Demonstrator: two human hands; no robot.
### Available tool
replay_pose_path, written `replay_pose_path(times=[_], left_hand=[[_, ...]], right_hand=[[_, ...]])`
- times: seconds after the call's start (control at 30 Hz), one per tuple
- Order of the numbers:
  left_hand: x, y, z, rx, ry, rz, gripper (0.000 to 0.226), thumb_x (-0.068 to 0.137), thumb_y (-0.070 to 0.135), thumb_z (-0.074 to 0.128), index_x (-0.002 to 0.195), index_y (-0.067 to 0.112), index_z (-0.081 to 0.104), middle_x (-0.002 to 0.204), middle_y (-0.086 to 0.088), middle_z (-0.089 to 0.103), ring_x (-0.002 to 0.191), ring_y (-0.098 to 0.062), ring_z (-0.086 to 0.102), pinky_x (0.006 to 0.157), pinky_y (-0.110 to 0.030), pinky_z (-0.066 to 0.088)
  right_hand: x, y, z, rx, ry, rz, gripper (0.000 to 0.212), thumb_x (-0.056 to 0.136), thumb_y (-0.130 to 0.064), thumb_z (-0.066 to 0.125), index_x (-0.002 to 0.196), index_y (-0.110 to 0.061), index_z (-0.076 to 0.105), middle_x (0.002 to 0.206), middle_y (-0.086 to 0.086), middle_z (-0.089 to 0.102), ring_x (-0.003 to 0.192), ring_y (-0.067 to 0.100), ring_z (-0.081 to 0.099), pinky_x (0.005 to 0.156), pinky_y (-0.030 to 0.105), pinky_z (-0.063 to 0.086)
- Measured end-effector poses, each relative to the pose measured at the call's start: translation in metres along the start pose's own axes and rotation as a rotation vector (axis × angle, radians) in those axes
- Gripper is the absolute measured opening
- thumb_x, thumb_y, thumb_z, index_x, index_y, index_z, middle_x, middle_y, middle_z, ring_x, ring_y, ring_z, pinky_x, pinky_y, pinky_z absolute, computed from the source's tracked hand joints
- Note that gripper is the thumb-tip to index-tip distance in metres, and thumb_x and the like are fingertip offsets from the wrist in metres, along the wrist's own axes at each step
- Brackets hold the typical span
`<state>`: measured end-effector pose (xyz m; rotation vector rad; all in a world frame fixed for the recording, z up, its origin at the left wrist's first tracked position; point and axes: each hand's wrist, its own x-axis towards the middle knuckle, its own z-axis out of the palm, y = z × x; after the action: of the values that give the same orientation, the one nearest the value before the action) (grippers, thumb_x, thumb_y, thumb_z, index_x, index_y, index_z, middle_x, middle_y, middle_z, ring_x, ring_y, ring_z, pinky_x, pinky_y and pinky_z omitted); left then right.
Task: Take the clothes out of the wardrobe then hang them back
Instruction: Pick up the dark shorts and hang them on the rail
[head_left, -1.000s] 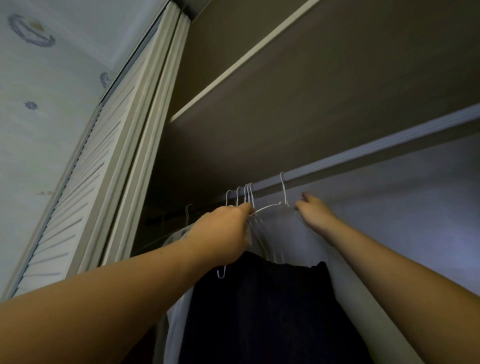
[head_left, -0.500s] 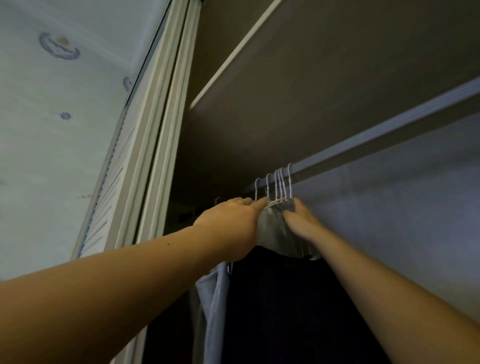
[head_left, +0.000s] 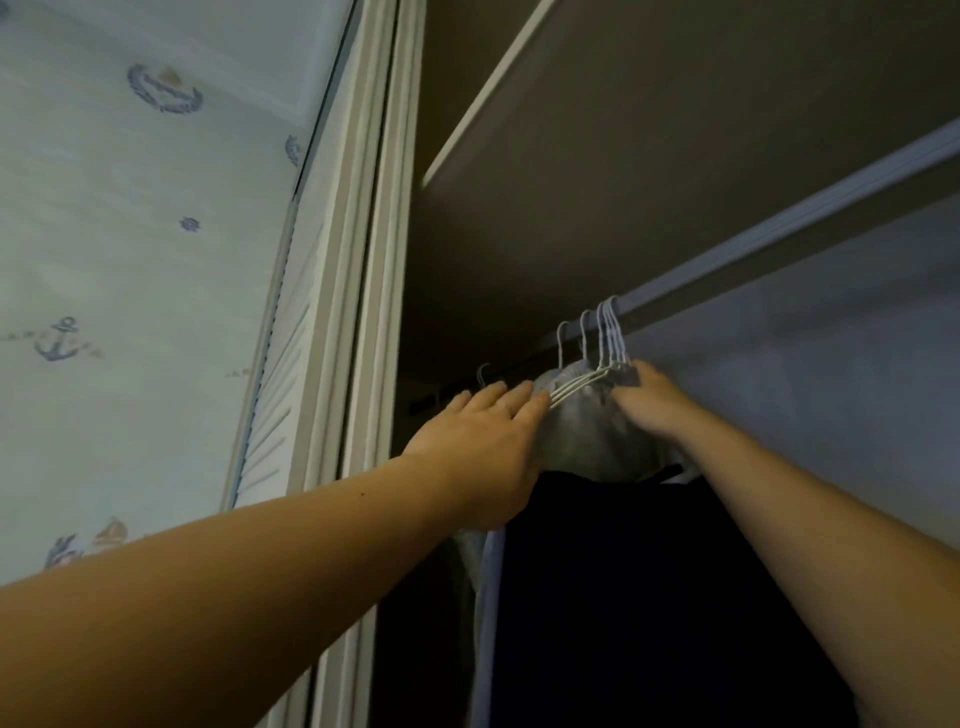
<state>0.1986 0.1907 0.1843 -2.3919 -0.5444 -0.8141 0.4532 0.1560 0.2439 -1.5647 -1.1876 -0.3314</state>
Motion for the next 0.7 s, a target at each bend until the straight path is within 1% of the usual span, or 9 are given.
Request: replay_pose_path(times=[0.03,0.07,0.13,0.2,0.23,0.3,0.4,0.5,0.7], left_hand=[[-0.01,-0.002,-0.002,0.039,0.059,0.003,0.068,0.103,0.05,0.033,0.158,0.03,-0.003,0.166,0.004,-0.003,0.152,-0.02,-0.005,0.124,-0.044,0.002],[-0.021,-0.004,-0.004,0.07,0.132,-0.016,0.068,0.102,0.054,0.03,0.157,0.032,-0.003,0.166,0.005,-0.004,0.152,-0.019,-0.007,0.124,-0.045,0.001],[-0.049,-0.012,-0.004,0.079,0.247,-0.121,0.068,0.1,0.059,0.025,0.157,0.034,-0.005,0.166,0.006,-0.006,0.152,-0.018,-0.011,0.124,-0.046,-0.001],[-0.086,-0.026,-0.001,0.081,0.299,-0.224,0.069,0.1,0.061,0.022,0.156,0.034,-0.008,0.165,0.005,-0.011,0.151,-0.02,-0.016,0.124,-0.047,-0.003],[-0.107,-0.035,-0.001,0.115,0.32,-0.25,0.07,0.099,0.062,0.019,0.156,0.034,-0.009,0.165,0.004,-0.013,0.151,-0.021,-0.018,0.124,-0.048,-0.002],[-0.155,-0.057,-0.008,0.198,0.339,-0.281,0.07,0.098,0.063,0.015,0.158,0.031,-0.003,0.166,0.001,-0.008,0.152,-0.024,-0.014,0.123,-0.051,0.003],[-0.238,-0.088,-0.036,0.262,0.29,-0.381,0.069,0.098,0.062,0.016,0.159,0.028,0.009,0.167,0.001,0.0,0.153,-0.026,-0.005,0.123,-0.053,0.008],[-0.339,-0.109,-0.074,0.332,0.238,-0.494,0.07,0.098,0.062,0.018,0.158,0.028,0.008,0.167,0.002,-0.002,0.153,-0.024,-0.007,0.123,-0.051,0.005],[-0.574,-0.101,-0.167,0.457,0.035,-0.735,0.074,0.097,0.065,0.02,0.159,0.027,0.006,0.167,0.003,0.0,0.153,-0.025,-0.007,0.122,-0.055,0.006]], right_hand=[[-0.007,-0.006,-0.002,0.003,0.049,-0.021,0.031,0.092,-0.023,0.051,0.122,-0.016,0.054,0.128,0.01,0.056,0.112,0.028,0.053,0.098,0.039,0.042],[-0.015,-0.014,-0.004,-0.016,0.115,-0.044,0.031,0.091,-0.025,0.048,0.12,-0.017,0.055,0.126,0.012,0.057,0.112,0.031,0.054,0.1,0.042,0.043],[-0.036,-0.033,-0.003,-0.084,0.197,-0.105,0.044,0.088,-0.032,0.044,0.131,-0.027,0.048,0.135,0.01,0.052,0.123,0.033,0.048,0.106,0.053,0.038],[-0.063,-0.061,0.011,-0.144,0.183,-0.2,0.056,0.094,-0.036,0.043,0.148,-0.032,0.031,0.154,0.003,0.034,0.141,0.028,0.03,0.113,0.056,0.026],[-0.078,-0.076,0.022,-0.157,0.173,-0.258,0.059,0.097,-0.037,0.042,0.152,-0.031,0.022,0.159,-0.001,0.024,0.147,0.025,0.019,0.117,0.055,0.019],[-0.115,-0.111,0.046,-0.164,0.148,-0.385,0.061,0.1,-0.04,0.04,0.155,-0.033,0.014,0.163,-0.007,0.012,0.15,0.02,0.004,0.119,0.055,0.008],[-0.179,-0.166,0.091,-0.106,0.094,-0.574,0.061,0.1,-0.044,0.036,0.154,-0.038,0.009,0.164,-0.011,0.005,0.15,0.016,-0.005,0.118,0.055,-0.006],[-0.256,-0.224,0.145,-0.005,0.056,-0.695,0.067,0.093,-0.055,0.03,0.154,-0.04,0.007,0.164,-0.013,0.002,0.15,0.015,-0.007,0.118,0.055,-0.009],[-0.454,-0.336,0.231,0.244,-0.286,-0.876,0.069,0.089,-0.066,0.018,0.153,-0.045,0.0,0.162,-0.02,-0.006,0.149,0.01,-0.015,0.117,0.053,-0.013]])
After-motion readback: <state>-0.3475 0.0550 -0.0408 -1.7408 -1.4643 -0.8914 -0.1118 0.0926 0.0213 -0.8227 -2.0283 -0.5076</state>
